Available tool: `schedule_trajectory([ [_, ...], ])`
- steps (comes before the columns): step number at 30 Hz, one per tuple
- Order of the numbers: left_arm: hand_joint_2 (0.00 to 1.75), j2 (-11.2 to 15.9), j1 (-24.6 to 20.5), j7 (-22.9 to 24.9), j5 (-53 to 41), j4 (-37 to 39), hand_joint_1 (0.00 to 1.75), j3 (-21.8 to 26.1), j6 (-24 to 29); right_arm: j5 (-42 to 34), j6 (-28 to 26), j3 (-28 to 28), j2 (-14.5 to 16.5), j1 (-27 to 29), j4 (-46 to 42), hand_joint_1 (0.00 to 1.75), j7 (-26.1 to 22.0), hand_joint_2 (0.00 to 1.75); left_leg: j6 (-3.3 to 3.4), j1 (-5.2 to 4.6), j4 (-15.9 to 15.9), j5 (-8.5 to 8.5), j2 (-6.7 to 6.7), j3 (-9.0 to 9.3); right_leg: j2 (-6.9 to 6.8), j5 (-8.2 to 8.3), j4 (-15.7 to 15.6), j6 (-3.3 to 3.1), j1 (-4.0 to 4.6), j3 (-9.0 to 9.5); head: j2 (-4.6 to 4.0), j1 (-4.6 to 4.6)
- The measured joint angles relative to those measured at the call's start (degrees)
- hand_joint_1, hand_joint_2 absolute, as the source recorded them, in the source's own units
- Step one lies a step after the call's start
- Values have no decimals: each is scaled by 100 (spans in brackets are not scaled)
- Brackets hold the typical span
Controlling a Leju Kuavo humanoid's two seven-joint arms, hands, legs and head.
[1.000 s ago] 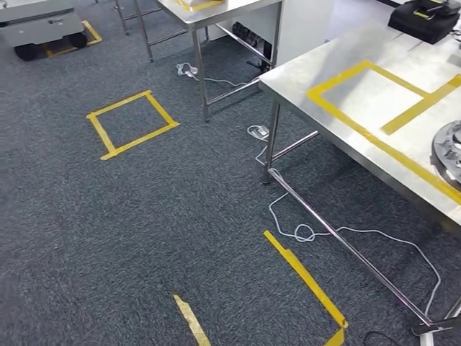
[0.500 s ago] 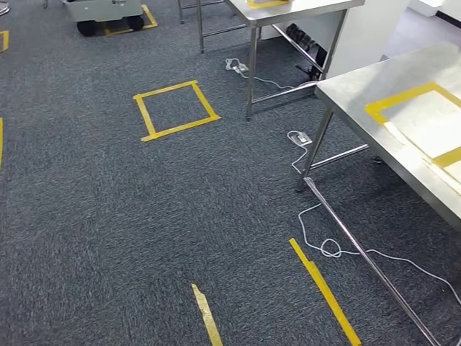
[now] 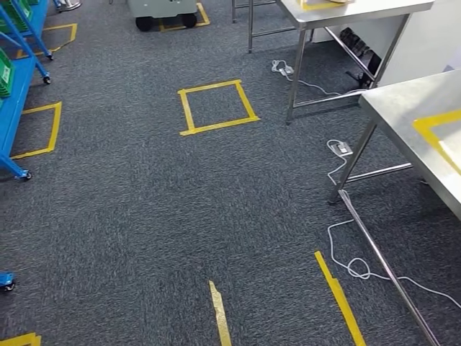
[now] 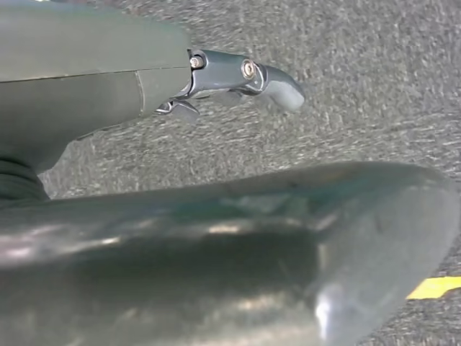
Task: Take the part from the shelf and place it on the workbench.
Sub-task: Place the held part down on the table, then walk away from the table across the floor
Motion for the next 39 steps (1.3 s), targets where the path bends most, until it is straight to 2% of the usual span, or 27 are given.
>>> schedule_trajectory([
  [2, 0, 26, -26, 1, 57, -2, 0, -81, 26, -10, -4, 0, 0, 34, -3, 0, 10, 0, -32, 2, 726, -346, 228, -338, -189, -18, 0, -26, 32, -11, 0, -16],
  [3, 0, 40, -28, 4, 93, -2, 0, -121, 40, -16, -4, 1, 0, 39, -3, 0, 17, 0, -37, 4, 954, -406, 273, -439, -283, -31, 2, -36, 46, -20, 0, -15],
  [4, 0, 57, -22, 10, 143, -3, 0, -166, 60, -31, -8, 2, 0, 38, -3, 0, 25, 0, -34, 5, 996, -363, 301, -448, -369, -47, 2, -43, 58, -26, 0, -16],
  [5, 0, 76, -9, 21, 209, -3, 0, -218, 88, -54, -17, 3, 0, 33, -5, 0, 31, 0, -21, 4, 820, -225, 328, -348, -446, -63, 2, -46, 68, -26, 0, -17],
  [6, 0, 101, 4, 33, 274, -3, 0, -274, 120, -80, -27, 4, 0, 29, -9, 0, 38, 0, 3, -1, 471, -38, 385, -157, -517, -80, 2, -43, 78, -5, 0, -16],
  [8, 0, 148, 7, 55, 372, -9, 0, -377, 173, -127, -49, 4, 0, 28, -18, 0, 47, 0, 72, -42, -244, 207, 609, 216, -649, -118, 8, -18, 107, 37, 0, -11],
  [10, 0, 186, 4, 70, 434, -23, 0, -464, 207, -148, -60, 6, 0, 23, -27, 0, 53, 0, 138, -89, -513, 249, 705, 335, -761, -144, 13, 28, 123, 69, 0, -5],
  [12, 0, 218, 31, 82, 489, -31, 0, -539, 233, -158, -66, 16, -1, 11, -52, 0, 59, 0, 196, -91, -545, 287, 589, 325, -814, -162, 11, 84, 109, 106, 0, -9],
  [14, 0, 235, 51, 87, 516, -32, 0, -599, 246, -168, -74, 29, -2, 9, -83, 0, 63, 0, 255, -64, -606, 342, 487, 335, -558, -311, 209, 141, 91, 38, 0, -1],
  [16, 0, 239, 34, 88, 521, -34, 0, -646, 251, -169, -82, 32, -2, 24, -95, 0, 68, 0, 289, -50, -629, 372, 368, 326, -205, -660, 889, 177, 79, -294, 0, 15],
  [18, 0, 245, 23, 88, 523, -35, 0, -673, 252, -166, -85, 31, -1, 38, -95, 0, 73, 0, 297, -52, -628, 376, 230, 315, -107, -903, 1632, 195, 72, -685, 0, 19],
  [19, 0, 246, 27, 88, 530, -36, 0, -684, 256, -168, -85, 30, 0, 41, -95, 0, 74, 0, 297, -53, -626, 376, 156, 320, -99, -863, 1748, 202, 68, -774, 0, 18],
  [20, 0, 248, 31, 88, 544, -36, 0, -697, 262, -172, -86, 31, 0, 40, -96, 0, 74, 0, 292, -51, -622, 373, 75, 329, -88, -704, 1624, 207, 60, -749, 0, 18],
  [21, 0, 248, 32, 88, 561, -36, 0, -716, 270, -178, -86, 31, -1, 40, -96, 0, 74, 0, 283, -46, -613, 367, -9, 339, -41, -463, 1291, 210, 46, -619, 0, 19],
  [23, 0, 253, 24, 89, 598, -36, 0, -757, 289, -189, -88, 31, -1, 40, -97, 0, 74, 0, 238, -42, -569, 341, -170, 332, 232, -101, 498, 212, -4, -286, 0, 20],
  [25, 0, 271, 16, 90, 616, -42, 0, -790, 299, -190, -91, 31, -1, 40, -97, 0, 78, 0, 167, -37, -533, 328, -311, 274, 427, -51, 143, 186, -23, -122, 1, 15],
  [27, 0, 286, 25, 90, 621, -46, 0, -804, 304, -191, -94, 30, -1, 35, -108, 0, 83, 0, 88, -15, -527, 344, -443, 226, 331, -61, 110, 114, -14, -83, 1, 11],
  [28, 0, 286, 38, 91, 622, -46, 0, -811, 305, -192, -96, 29, -1, 31, -116, 0, 83, 0, 56, -10, -491, 322, -401, 205, 257, -49, 92, 74, -14, -64, 0, 11],
  [29, 0, 288, 44, 91, 622, -46, 0, -821, 305, -193, -96, 28, -1, 33, -124, 0, 81, 0, 31, -10, -376, 244, -275, 152, 175, -36, 72, 38, -15, -49, 0, -5],
  [31, 0, 300, 27, 92, 634, -46, 0, -847, 314, -187, -90, 27, -1, 51, -131, 0, 78, 0, -10, -16, 210, -100, 103, -120, -8, -35, 52, -8, 3, -32, 0, -37],
  [32, 0, 310, 11, 94, 660, -46, 0, -870, 330, -178, -84, 27, 0, 63, -132, 0, 74, 0, -30, -12, 616, -293, 222, -312, -107, -46, 52, -23, 18, -33, 0, -51],
  [33, 0, 321, 5, 99, 702, -46, 0, -903, 355, -165, -75, 26, 0, 69, -132, 0, 71, 0, -42, -7, 957, -419, 278, -473, -206, -58, 54, -32, 33, -38, 0, -53],
  [34, 0, 332, 10, 105, 752, -46, 0, -943, 385, -151, -67, 26, 0, 69, -132, 0, 65, 0, -45, -4, 1130, -438, 303, -548, -297, -73, 54, -39, 45, -42, 0, -54],
  [35, 0, 346, 24, 113, 806, -46, 0, -986, 415, -139, -63, 26, 0, 65, -132, 0, 58, 0, -38, -4, 1089, -347, 321, -518, -378, -92, 54, -42, 55, -40, 0, -54],
  [36, 0, 362, 39, 120, 847, -46, 0, -1023, 441, -127, -61, 26, 0, 60, -132, 0, 53, 0, -17, -12, 810, -168, 359, -365, -455, -113, 54, -41, 63, -26, 0, -55],
  [37, 0, 377, 48, 124, 878, -47, 0, -1053, 461, -118, -61, 26, 0, 55, -132, 0, 46, 0, 15, -27, 413, 30, 446, -150, -524, -135, 54, -38, 69, -2, 0, -55],
  [39, 0, 411, 39, 136, 935, -59, 0, -1112, 497, -102, -58, 27, 0, 47, -132, 0, 36, 0, 97, -86, -281, 249, 682, 213, -656, -183, 58, -3, 94, 51, 0, -51],
])
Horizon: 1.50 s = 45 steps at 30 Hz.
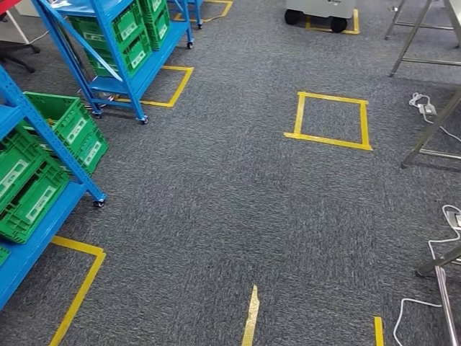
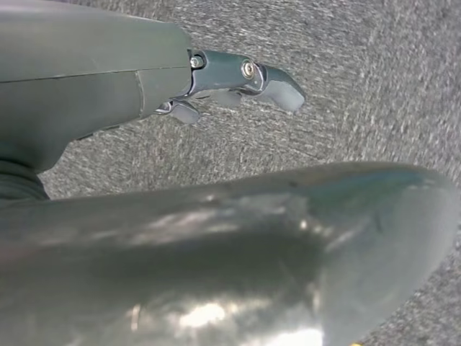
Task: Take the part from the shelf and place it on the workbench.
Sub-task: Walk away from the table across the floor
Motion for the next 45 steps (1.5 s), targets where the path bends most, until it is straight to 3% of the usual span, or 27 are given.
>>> schedule_trajectory([
  [2, 0, 32, 0, 14, 43, -20, 0, -56, 26, 9, 5, 2, 0, -14, 0, 0, -8, 0, 64, -47, -195, 6, 59, 78, -115, -30, -2, 54, 11, 42, 0, 5],
  [4, 0, 53, 31, 26, 56, -30, 0, -99, 38, 14, 9, 6, 0, -32, -12, 0, -14, 0, 119, -39, -249, 46, -67, 82, -149, -61, 1, 113, 3, 99, 0, 5],
  [6, 0, 61, 41, 35, 58, -35, 0, -136, 45, 13, 8, 9, 0, -35, -31, 0, -26, 0, 175, 2, -322, 99, -188, 109, 125, -242, 258, 164, -7, 6, 0, 17],
  [8, 0, 63, 20, 38, 76, -38, 0, -168, 53, 21, 10, 4, 0, -20, -37, 0, -32, 0, 200, 28, -337, 118, -325, 107, 459, -588, 991, 192, -25, -371, 0, 33],
  [10, 0, 65, 13, 41, 117, -38, 0, -202, 63, 34, 17, 0, 0, -8, -37, 0, -30, 0, 203, 32, -334, 115, -476, 107, 545, -752, 1646, 214, -39, -749, 0, 35],
  [11, 0, 66, 17, 43, 139, -38, 0, -221, 69, 36, 20, -1, 0, -7, -37, 0, -30, 0, 198, 34, -332, 110, -554, 116, 554, -660, 1675, 220, -44, -810, 0, 35],
  [13, 0, 66, 24, 46, 163, -38, 0, -254, 78, 37, 22, -1, -1, -9, -37, 0, -30, 0, 169, 49, -320, 88, -717, 149, 631, -196, 1078, 233, -66, -610, 0, 35],
  [14, 0, 69, 22, 47, 177, -38, 0, -266, 86, 37, 23, -1, -1, -11, -36, 0, -30, 0, 140, 52, -303, 69, -796, 157, 786, -4, 679, 239, -87, -447, 0, 35],
  [15, 0, 78, 17, 50, 198, -39, 0, -277, 97, 37, 27, -2, -1, -12, -36, 0, -32, 0, 108, 54, -273, 51, -870, 149, 937, 111, 352, 233, -107, -309, 0, 30],
  [17, 0, 102, 19, 56, 260, -52, 0, -315, 133, 44, 37, -4, 1, -14, -35, 0, -35, 0, 38, 62, -232, 40, -1006, 93, 1117, 117, 111, 189, -118, -189, 0, 23],
  [19, 0, 120, 43, 61, 302, -65, 0, -366, 157, 52, 39, -5, 1, -18, -40, 0, -37, 0, -21, 85, -214, 46, -1094, 47, 986, 124, 88, 113, -108, -147, 0, 26],
  [21, 0, 136, 54, 63, 315, -68, 0, -400, 165, 52, 37, -7, 2, -15, -48, 0, -42, 0, -68, 82, 16, -102, -851, -64, 821, 136, 59, 43, -110, -116, 0, -5],
  [23, 0, 152, 33, 64, 320, -71, 0, -424, 170, 52, 39, -8, 2, 5, -50, 0, -45, 0, -109, 76, 673, -449, -494, -385, 634, 121, 45, -6, -95, -108, 0, -42],
  [25, 0, 159, 25, 64, 321, -72, 0, -447, 171, 52, 40, -10, 2, 14, -50, 0, -45, 0, -131, 85, 1355, -690, -385, -721, 440, 92, 46, -31, -74, -130, 0, -47],
  [26, 0, 160, 35, 64, 321, -73, 0, -458, 170, 53, 40, -13, 2, 11, -50, 0, -45, 0, -129, 87, 1455, -665, -369, -768, 350, 72, 46, -38, -66, -132, 0, -48],
  [28, 0, 167, 60, 64, 322, -73, 0, -470, 171, 52, 39, -15, 3, 4, -50, 0, -45, 0, -95, 77, 992, -339, -306, -522, 193, 28, 46, -36, -53, -95, 0, -48],
  [30, 0, 177, 56, 64, 322, -79, 0, -481, 172, 52, 39, -14, 4, 1, -50, 0, -45, 0, -20, 28, 217, -47, -71, -117, 55, -21, 48, -6, -33, -34, 0, -52],
  [32, 0, 186, 40, 64, 322, -91, 0, -491, 172, 52, 40, -13, 6, -8, -50, 0, -45, 0, 47, -22, -137, 2, 65, 51, -75, -64, 48, 51, -13, 8, 0, -50],
  [34, 0, 198, 62, 64, 322, -99, 0, -498, 173, 52, 40, -6, 7, -32, -57, 0, -45, 0, 94, -23, -181, 1, -39, 55, -168, -93, 37, 109, -10, 73, 0, -52],
  [35, 0, 202, 81, 64, 323, -100, 0, -499, 173, 51, 39, -2, 7, -42, -64, 0, -46, 0, 118, -8, -214, 15, -93, 72, -100, -125, 63, 135, -16, 90, 0, -48],
  [37, 0, 204, 82, 65, 328, -104, 0, -502, 174, 50, 39, 2, 7, -40, -76, 0, -49, 0, 167, 36, -274, 47, -214, 107, 221, -338, 445, 184, -35, -76, 0, -26],
  [38, 0, 204, 71, 66, 332, -108, 0, -503, 174, 51, 39, 0, 7, -30, -77, 0, -49, 0, 182, 46, -280, 46, -276, 109, 397, -501, 816, 201, -46, -276, 0, -10],
  [40, 0, 205, 56, 66, 340, -115, 0, -513, 176, 55, 41, -4, 7, -12, -76, 0, -47, 0, 201, 56, -279, 29, -420, 121, 532, -728, 1594, 237, -58, -746, 0, -1],
  [41, 0, 205, 60, 66, 345, -116, 0, -521, 179, 57, 40, -5, 6, -7, -76, 0, -49, 0, 200, 60, -278, 12, -492, 143, 545, -677, 1753, 253, -62, -893, 0, -1],
  [42, 0, 205, 65, 66, 350, -117, 0, -531, 184, 58, 40, -5, 5, -6, -76, 0, -52, 0, 188, 67, -276, -12, -573, 176, 556, -502, 1683, 267, -67, -933, 0, -1],
  [44, 0, 205, 68, 66, 363, -116, 0, -551, 198, 60, 38, -8, 4, -5, -76, 0, -65, 0, 141, 94, -263, -81, -736, 265, 684, 21, 1002, 294, -99, -726, 0, 0],
  [45, 0, 209, 62, 66, 370, -117, 0, -558, 207, 61, 38, -10, 5, -5, -73, 0, -71, 0, 104, 98, -243, -126, -819, 294, 820, 185, 628, 304, -122, -575, 0, 4],
])
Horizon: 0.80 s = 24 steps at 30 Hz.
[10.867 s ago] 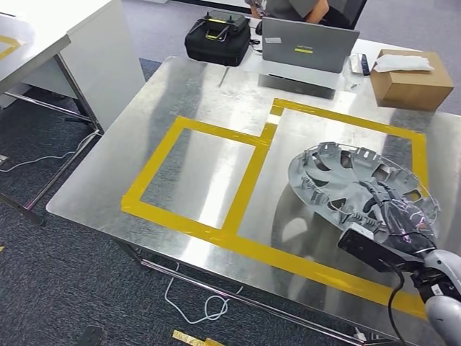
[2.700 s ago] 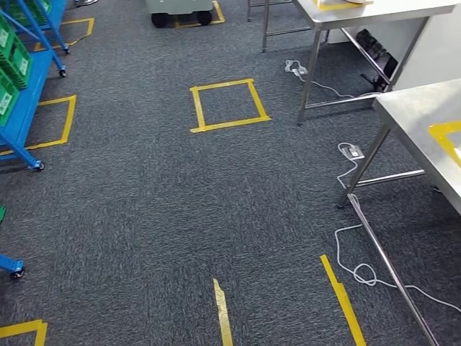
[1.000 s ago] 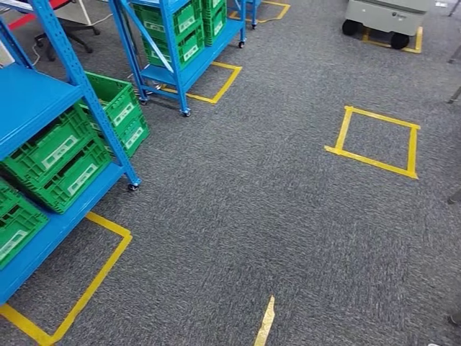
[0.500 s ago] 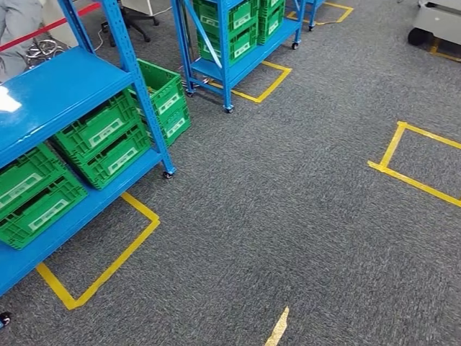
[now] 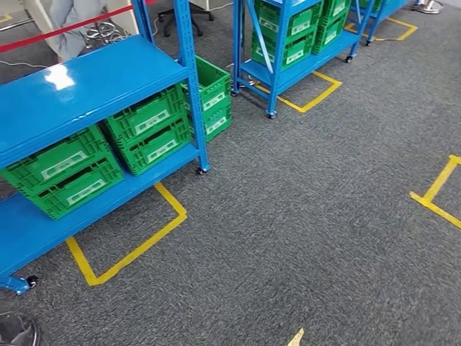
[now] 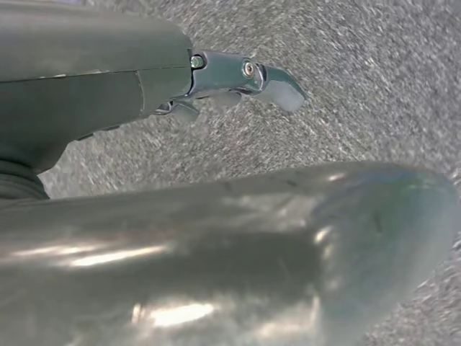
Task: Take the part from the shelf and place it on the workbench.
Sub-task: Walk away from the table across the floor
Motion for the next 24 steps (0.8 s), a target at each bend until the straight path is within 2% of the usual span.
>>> schedule_trajectory([
  [1, 0, 3, -10, 0, 10, -1, 0, -7, 6, 1, 0, -2, 1, 0, 5, 0, -6, 0, -36, 1, 20, -36, -75, 10, 115, 64, -258, -13, -17, 128, 0, 2],
  [2, 0, 6, -16, 0, 20, -1, 0, -13, 12, 3, 1, -3, 1, -1, 10, 0, -8, 0, -70, 3, 32, -59, -144, -1, 190, 48, -388, -38, -24, 203, 0, 5],
  [3, 0, 9, -17, 0, 28, -2, 0, -19, 15, 7, 1, -3, 1, -4, 15, 0, -9, 0, -101, 5, 36, -67, -211, -16, 191, -2, -421, -80, -16, 242, 0, 5],
  [4, 0, 9, -12, 0, 33, -2, 0, -26, 18, 9, 0, -4, 0, -7, 16, 0, -11, 0, -124, 17, 30, -69, -270, -26, 129, -19, -426, -130, -14, 265, 0, 7],
  [5, 0, 9, 2, 0, 35, -2, 0, -34, 20, 10, -2, -5, -1, -11, 16, 0, -12, 0, -145, 23, 48, -85, -240, -32, 63, -29, -435, -171, -13, 281, 0, 5],
  [7, 0, 15, 0, 0, 36, -2, 0, -44, 23, 9, -5, -9, -1, -6, 15, 0, -17, 0, -188, 17, 354, -242, 27, -175, -86, -62, -452, -252, -16, 335, 0, -21],
  [8, 0, 19, -13, 0, 38, -2, 0, -48, 25, 10, -3, -10, -1, 0, 15, 0, -18, 0, -207, 11, 698, -392, 221, -358, -170, -91, -455, -282, -7, 361, 0, -37],
  [9, 0, 22, -29, 0, 42, -2, 0, -52, 26, 10, -2, -11, -1, 6, 15, 0, -19, 0, -223, 8, 1116, -550, 348, -598, -252, -128, -456, -302, 5, 381, 0, -48],
  [10, 0, 23, -36, 0, 49, -2, 0, -61, 27, 11, 0, -13, -1, 9, 16, 0, -20, 0, -230, 9, 1508, -669, 412, -834, -333, -169, -456, -312, 17, 395, 0, -46],
  [11, 0, 23, -26, 0, 63, -2, 0, -71, 33, 11, 1, -14, -1, 8, 16, 0, -23, 0, -225, 8, 1754, -680, 441, -1002, -407, -215, -456, -314, 30, 421, 0, -46],
  [12, 0, 26, -9, 0, 79, -2, 0, -81, 39, 11, 0, -16, -1, 7, 16, 0, -29, 0, -206, 4, 1788, -569, 454, -1065, -476, -267, -458, -314, 43, 460, 0, -46],
  [13, 0, 29, 9, 0, 97, -2, 0, -90, 48, 12, 0, -16, -1, 6, 16, 0, -36, 0, -170, -6, 1609, -366, 473, -1022, -538, -319, -460, -312, 58, 516, 0, -46],
  [14, 0, 36, 24, 0, 121, -2, 0, -102, 60, 16, 2, -17, -1, 5, 16, 0, -47, 0, -112, -29, 1265, -110, 518, -896, -601, -373, -465, -310, 71, 590, 0, -46],
  [15, 0, 51, 27, 0, 140, -2, 0, -114, 71, 20, 9, -16, 2, 1, 20, 0, -57, 0, -37, -68, 920, 66, 614, -754, -656, -424, -471, -303, 82, 656, 0, -38],
  [16, 0, 63, 24, 0, 157, -3, 0, -131, 80, 25, 16, -15, 4, -4, 23, 0, -68, 0, 33, -109, 616, 154, 712, -624, -701, -469, -475, -282, 93, 704, 0, -38],
  [18, 0, 93, 18, -2, 179, -9, 0, -158, 98, 33, 31, -11, 9, -18, 30, 0, -80, 0, 122, -175, 337, 108, 825, -502, -786, -507, -498, -218, 98, 795, 0, -28],
  [20, 0, 111, 31, -4, 196, -15, 0, -176, 108, 35, 40, -3, 8, -34, 30, 0, -90, 0, 146, -164, 207, 77, 750, -401, -807, -497, -498, -150, 87, 907, 0, -25],
  [21, 0, 115, 36, -2, 211, -16, 0, -185, 114, 33, 47, 4, 7, -43, 30, 0, -101, 0, 160, -143, 141, 76, 707, -321, -720, -498, -410, -125, 79, 913, -2, -22],
  [22, 0, 119, 24, -1, 227, -18, 0, -199, 120, 31, 50, 9, 5, -48, 30, 0, -111, 0, 172, -120, 92, 74, 662, -244, -595, -541, -229, -106, 72, 814, -3, -14],
  [24, 0, 119, -16, 2, 261, -23, 0, -238, 129, 34, 59, 13, 2, -43, 31, 0, -124, 0, 190, -94, 46, 31, 577, -141, -344, -726, 408, -67, 63, 377, -5, 5],
])
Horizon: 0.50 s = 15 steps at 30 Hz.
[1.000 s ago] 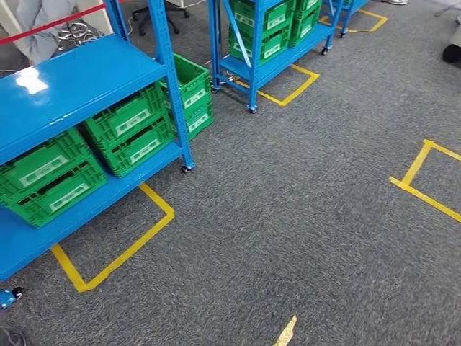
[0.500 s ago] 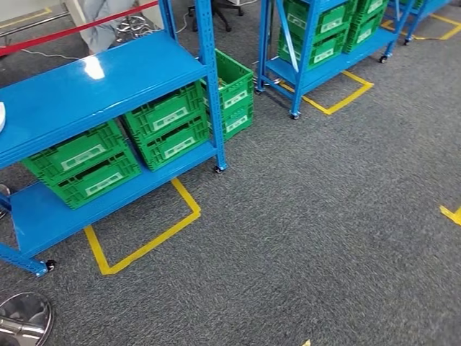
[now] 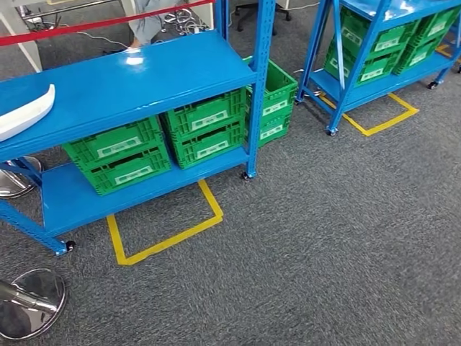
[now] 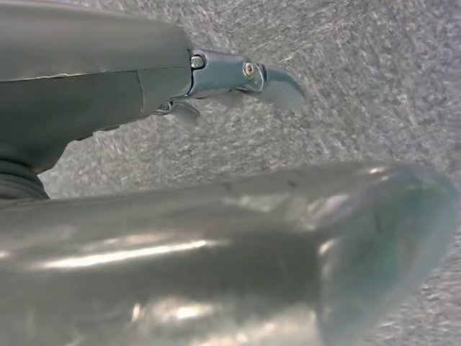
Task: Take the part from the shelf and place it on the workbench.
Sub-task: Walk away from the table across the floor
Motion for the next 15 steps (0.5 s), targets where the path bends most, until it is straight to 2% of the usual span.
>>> schedule_trajectory([
  [2, 0, -2, -10, 1, 19, -4, 0, -36, 3, 8, 3, -3, -5, 24, 3, 0, 0, 0, -3, 14, -1, -94, -95, 97, 68, -258, 583, 44, -4, -532, 1, 10],
  [3, 0, -3, 2, 1, 22, -5, 0, -50, 4, 10, 3, -4, -8, 34, 4, 0, 2, 0, -15, 24, -1, -156, -137, 170, 73, -305, 663, 60, -5, -710, 1, 11],
  [4, 0, -4, 13, 2, 25, -5, 0, -61, 6, 9, 3, -4, -10, 41, 5, 0, 0, 0, -33, 39, -1, -227, -178, 261, 74, -251, 573, 74, -9, -806, 1, 15],
  [5, 0, -5, 21, 2, 28, -5, 0, -70, 10, 8, 1, -3, -12, 43, 5, 0, -2, 0, -57, 56, -1, -305, -212, 363, 77, -61, 311, 91, -19, -811, 1, 20],
  [6, 0, -2, 26, 2, 36, -5, 0, -80, 16, 8, -1, -3, -13, 45, 8, 0, -6, 0, -87, 70, 0, -389, -242, 455, 87, 275, -12, 108, -34, -781, 0, 27],
  [7, 0, 4, 26, 4, 47, -5, 0, -87, 22, 8, -3, -3, -13, 45, 20, 0, -9, 0, -123, 75, 8, -476, -274, 537, 94, 553, -284, 96, -39, -749, -1, 41],
  [8, 0, 11, 22, 8, 62, -7, 0, -98, 30, 9, -5, -2, -14, 41, 32, 0, -13, 0, -163, 73, 9, -551, -296, 592, 102, 765, -464, 61, -34, -706, -1, 46],
  [9, 0, 20, 18, 12, 81, -10, 0, -113, 39, 10, -12, -1, -14, 36, 44, 0, -19, 0, -202, 71, 2, -600, -313, 637, 109, 883, -539, 4, -25, -687, -1, 51],
  [10, 0, 27, 13, 16, 102, -15, 0, -131, 50, 13, -19, -1, -16, 30, 53, 0, -25, 0, -238, 70, -4, -617, -323, 672, 106, 846, -548, -67, -10, -657, 0, 56],
  [12, 0, 43, 7, 21, 141, -22, 0, -169, 76, 15, -33, -1, -20, 30, 53, 0, -42, 0, -304, 77, 152, -541, -295, 644, 101, 810, -606, -159, -21, -538, 1, 51],
  [14, 0, 64, 1, 25, 186, -25, 0, -206, 99, 13, -34, 1, -22, 31, 53, 0, -53, 0, -367, 82, 734, -465, -215, 320, 81, 746, -703, -217, -41, -356, 0, 45],
  [15, 0, 72, 0, 30, 210, -25, 0, -225, 111, 12, -34, 2, -22, 31, 54, 0, -57, 0, -391, 85, 1094, -526, -175, 78, 69, 705, -752, -232, -42, -262, 0, 44],
])
